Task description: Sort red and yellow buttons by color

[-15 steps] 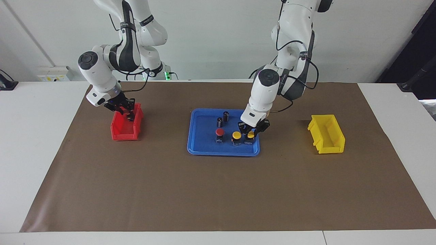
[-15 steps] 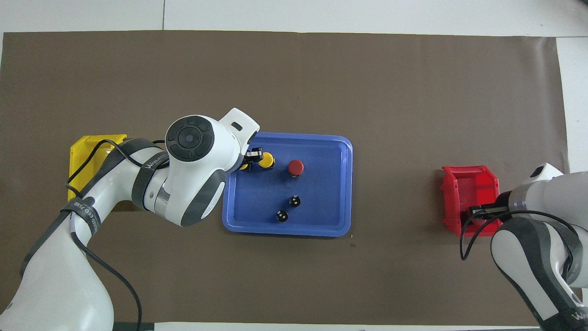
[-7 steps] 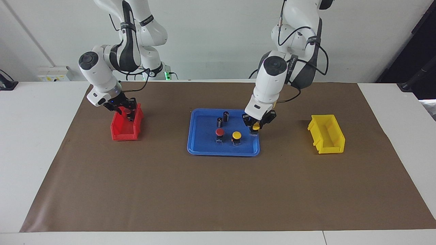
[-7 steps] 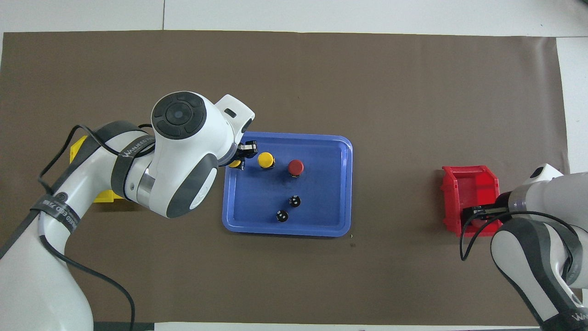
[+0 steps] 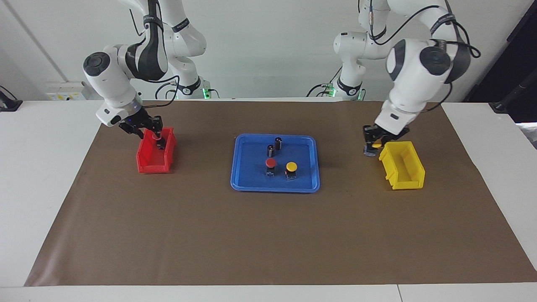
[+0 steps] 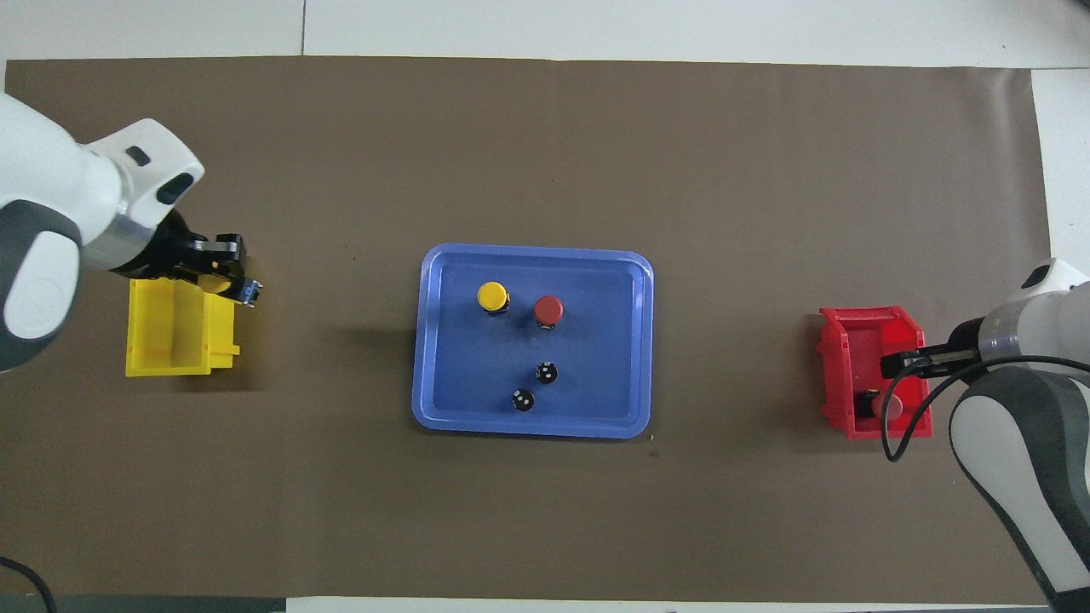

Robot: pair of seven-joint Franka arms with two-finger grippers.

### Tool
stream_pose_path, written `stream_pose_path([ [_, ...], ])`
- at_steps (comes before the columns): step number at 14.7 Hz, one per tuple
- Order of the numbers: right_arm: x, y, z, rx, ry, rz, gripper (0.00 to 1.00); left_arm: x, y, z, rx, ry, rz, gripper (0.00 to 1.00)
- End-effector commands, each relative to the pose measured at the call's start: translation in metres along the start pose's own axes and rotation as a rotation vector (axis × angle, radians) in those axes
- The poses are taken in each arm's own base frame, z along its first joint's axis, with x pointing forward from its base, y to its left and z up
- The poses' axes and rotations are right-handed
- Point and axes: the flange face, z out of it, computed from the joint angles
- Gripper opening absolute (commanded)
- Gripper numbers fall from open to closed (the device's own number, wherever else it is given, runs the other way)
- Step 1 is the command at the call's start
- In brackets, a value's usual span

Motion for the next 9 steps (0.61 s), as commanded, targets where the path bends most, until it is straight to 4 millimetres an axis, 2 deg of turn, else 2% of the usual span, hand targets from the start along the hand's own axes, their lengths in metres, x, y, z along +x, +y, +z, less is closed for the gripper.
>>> stream_pose_path([
  [1,0.053,-0.067,-0.040,-0.013,-0.001,0.010,0.65,-0.008,-0.074,0.018,-0.001,0.005,-0.019,0.01],
  [2,0.068,-0.100,-0.053,-0.003,0.017,0.039,0.67,-0.011,-0.098,0.029,-0.006,-0.005,-0.063,0.01],
  [3,0.082,-0.131,-0.067,0.005,0.038,0.053,0.68,-0.014,-0.107,0.041,-0.007,-0.008,-0.081,0.02],
  [4,0.095,-0.166,-0.080,0.028,0.050,0.062,0.68,-0.016,-0.106,0.052,-0.008,-0.014,-0.085,0.01],
  [5,0.117,-0.209,-0.087,0.037,0.059,0.103,0.69,-0.018,-0.107,0.060,-0.008,-0.018,-0.117,0.02],
  [6,0.130,-0.244,-0.089,0.037,0.072,0.130,0.69,-0.021,-0.106,0.066,-0.009,-0.028,-0.168,0.01],
  [7,0.141,-0.286,-0.080,0.036,0.084,0.150,0.69,-0.022,-0.104,0.069,-0.008,-0.032,-0.194,0.01],
  [9,0.144,-0.346,-0.040,0.007,0.062,0.172,0.69,-0.026,-0.100,0.074,-0.008,-0.041,-0.188,0.01],
])
